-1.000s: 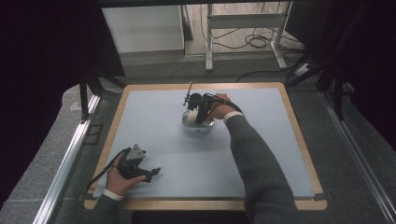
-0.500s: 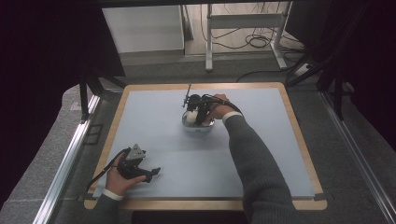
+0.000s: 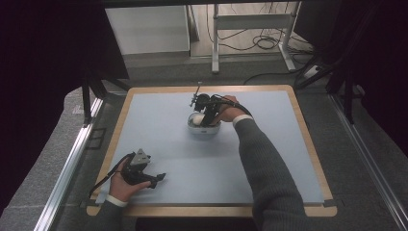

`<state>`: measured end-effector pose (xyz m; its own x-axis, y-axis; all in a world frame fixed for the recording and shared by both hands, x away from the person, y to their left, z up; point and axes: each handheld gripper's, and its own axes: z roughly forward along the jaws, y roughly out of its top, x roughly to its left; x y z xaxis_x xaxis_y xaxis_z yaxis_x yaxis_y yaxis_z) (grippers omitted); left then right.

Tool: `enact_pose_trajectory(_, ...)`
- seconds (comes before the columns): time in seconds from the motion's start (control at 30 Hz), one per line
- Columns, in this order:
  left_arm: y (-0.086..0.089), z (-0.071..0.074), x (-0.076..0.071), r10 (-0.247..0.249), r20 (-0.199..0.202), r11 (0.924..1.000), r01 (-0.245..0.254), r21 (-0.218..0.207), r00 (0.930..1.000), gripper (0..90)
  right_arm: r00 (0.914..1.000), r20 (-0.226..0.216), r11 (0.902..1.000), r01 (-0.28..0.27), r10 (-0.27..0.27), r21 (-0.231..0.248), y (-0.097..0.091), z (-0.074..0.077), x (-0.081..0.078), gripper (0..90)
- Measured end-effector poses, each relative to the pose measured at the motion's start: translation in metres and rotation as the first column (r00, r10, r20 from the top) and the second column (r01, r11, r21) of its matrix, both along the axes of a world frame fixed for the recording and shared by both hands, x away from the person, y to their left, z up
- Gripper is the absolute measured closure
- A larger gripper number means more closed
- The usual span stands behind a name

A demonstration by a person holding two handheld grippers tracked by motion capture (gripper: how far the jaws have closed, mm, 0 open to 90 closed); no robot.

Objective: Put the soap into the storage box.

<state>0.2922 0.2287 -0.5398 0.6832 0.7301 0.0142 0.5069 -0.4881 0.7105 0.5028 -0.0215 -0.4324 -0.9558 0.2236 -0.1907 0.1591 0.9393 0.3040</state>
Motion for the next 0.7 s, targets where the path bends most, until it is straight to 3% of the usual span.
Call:
enact_pose_trajectory(0.23,-0.001,-0.001,0.001,-0.001,-0.007,1.0000,0.000,-0.004,1.0000,7.7,0.9994,-0.011,0.9976,0.034,-0.033,0.060,-0.011,0.006,-0.006,39.7)
enact_pose_trajectory(0.33,-0.001,0.000,0.003,0.005,-0.013,0.9998,-0.005,-0.020,0.9999,7.8,0.9988,-0.014,0.9939,0.048,-0.047,0.099,-0.017,0.009,-0.010,37.8)
enact_pose_trajectory(0.5,-0.002,-0.002,0.005,0.006,-0.012,0.9999,-0.006,-0.009,0.9999,7.8,0.9980,-0.020,0.9880,0.062,-0.059,0.142,-0.030,0.014,-0.013,36.4)
enact_pose_trajectory(0.7,0.004,0.003,0.004,0.023,0.012,0.9996,-0.023,-0.015,0.9997,7.9,0.9946,-0.009,0.9718,0.102,-0.103,0.213,-0.053,0.015,-0.021,34.7)
